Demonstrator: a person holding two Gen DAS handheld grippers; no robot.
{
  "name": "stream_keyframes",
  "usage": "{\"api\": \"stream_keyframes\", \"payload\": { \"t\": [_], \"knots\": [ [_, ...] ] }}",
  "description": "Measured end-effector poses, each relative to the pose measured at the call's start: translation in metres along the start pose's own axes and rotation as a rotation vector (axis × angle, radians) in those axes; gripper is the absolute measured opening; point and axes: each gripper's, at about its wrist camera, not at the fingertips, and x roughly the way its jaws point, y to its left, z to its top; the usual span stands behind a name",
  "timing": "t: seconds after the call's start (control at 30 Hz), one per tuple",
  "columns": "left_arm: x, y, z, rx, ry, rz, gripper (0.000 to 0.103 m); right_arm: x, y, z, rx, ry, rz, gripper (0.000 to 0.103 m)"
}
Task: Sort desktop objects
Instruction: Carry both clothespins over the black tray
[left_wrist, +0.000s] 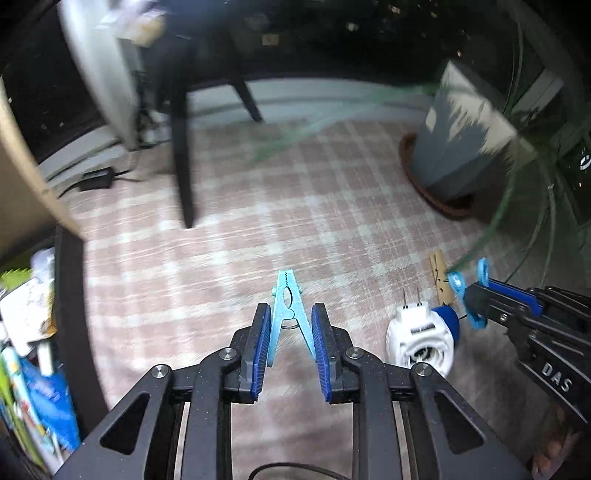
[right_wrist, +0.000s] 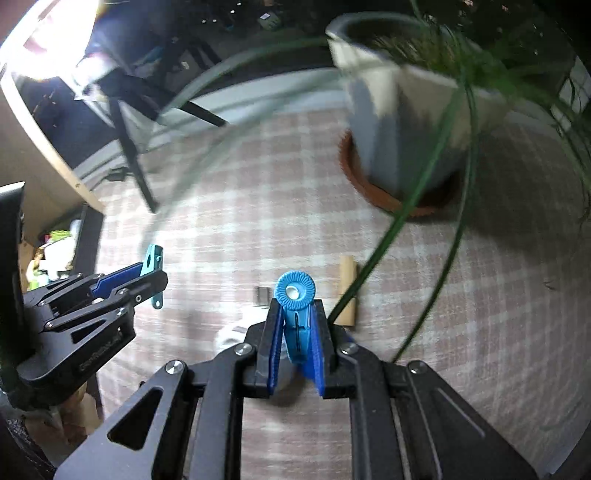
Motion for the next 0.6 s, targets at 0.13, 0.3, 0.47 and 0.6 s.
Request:
{"api": "stream_keyframes", "payload": {
  "t": [0.13, 0.3, 0.47, 0.6],
  "knots": [
    [-0.038, 0.023, -0.016, -0.051, -0.032, -0.008, 0.021, -0.017, 0.031, -0.002, -0.045, -0.022, 0.038, 0.014],
    [-0.085, 0.044, -0.037, -0.094, -0.081, -0.017, 0.021, -0.035, 0.087, 0.002, -0.137, -0.054, 0.087, 0.014],
    [-0.117, 0.079, -0.048, -0.148, -0.115, 0.018, 0.021, -0.054, 0.144, 0.001, -0.227, -0.075, 0.131, 0.014],
    [-0.145, 0.11, -0.06, -0.183, -0.159, 0.073, 0.021, -0.059, 0.186, -0.002, -0.289, -0.078, 0.162, 0.014]
  ]
}}
